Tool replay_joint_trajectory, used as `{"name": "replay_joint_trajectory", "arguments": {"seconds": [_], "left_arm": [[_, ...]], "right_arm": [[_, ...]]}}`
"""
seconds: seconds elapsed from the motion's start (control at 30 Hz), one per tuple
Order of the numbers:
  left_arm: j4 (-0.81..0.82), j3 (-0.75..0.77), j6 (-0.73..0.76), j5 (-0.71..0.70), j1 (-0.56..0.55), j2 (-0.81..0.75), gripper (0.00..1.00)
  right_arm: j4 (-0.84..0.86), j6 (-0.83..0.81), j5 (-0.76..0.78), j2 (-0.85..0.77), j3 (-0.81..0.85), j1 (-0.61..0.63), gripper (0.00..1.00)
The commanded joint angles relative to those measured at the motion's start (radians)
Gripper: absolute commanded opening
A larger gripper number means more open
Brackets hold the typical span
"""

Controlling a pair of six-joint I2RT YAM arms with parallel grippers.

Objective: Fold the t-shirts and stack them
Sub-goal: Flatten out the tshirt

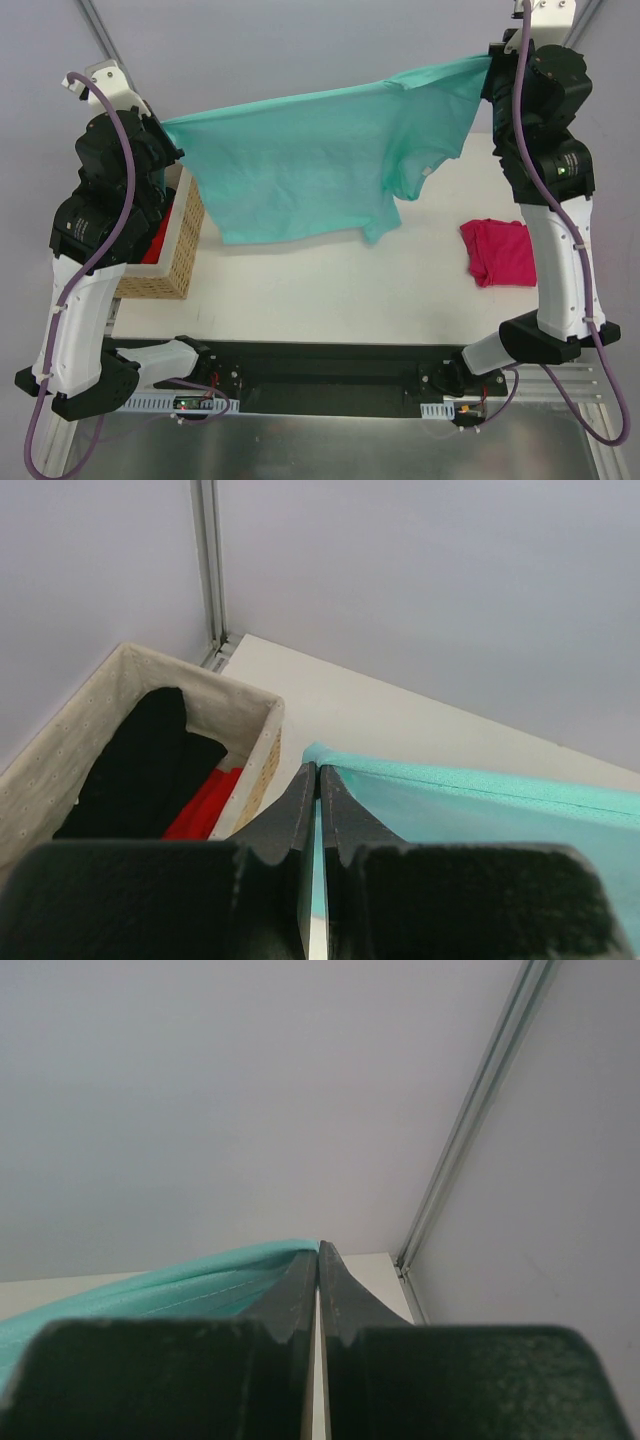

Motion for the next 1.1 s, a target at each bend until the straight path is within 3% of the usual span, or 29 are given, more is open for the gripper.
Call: {"name": "replay_joint_trajectory", "arguments": {"seconds": [0.0,0.53,1.07], "left_arm": [[0.018,0.049,0.074,-0.069,0.019,-0.029,0.0],[0.021,-0.014,0.094,-0.056,0.019,-0.122,0.0],[0.013,-0.103,0.12,-0.094,0.019,-0.127,0.0]], "right_arm": [[0.134,-0.115,0.141,-0.085,-0.008,0.014,0.01],[0.245,-0.205,0.259,-0.203,-0.175,0.146,0.01],[0.47,-0.422,0.42,-0.203,-0.295,0.243,0.01]]}}
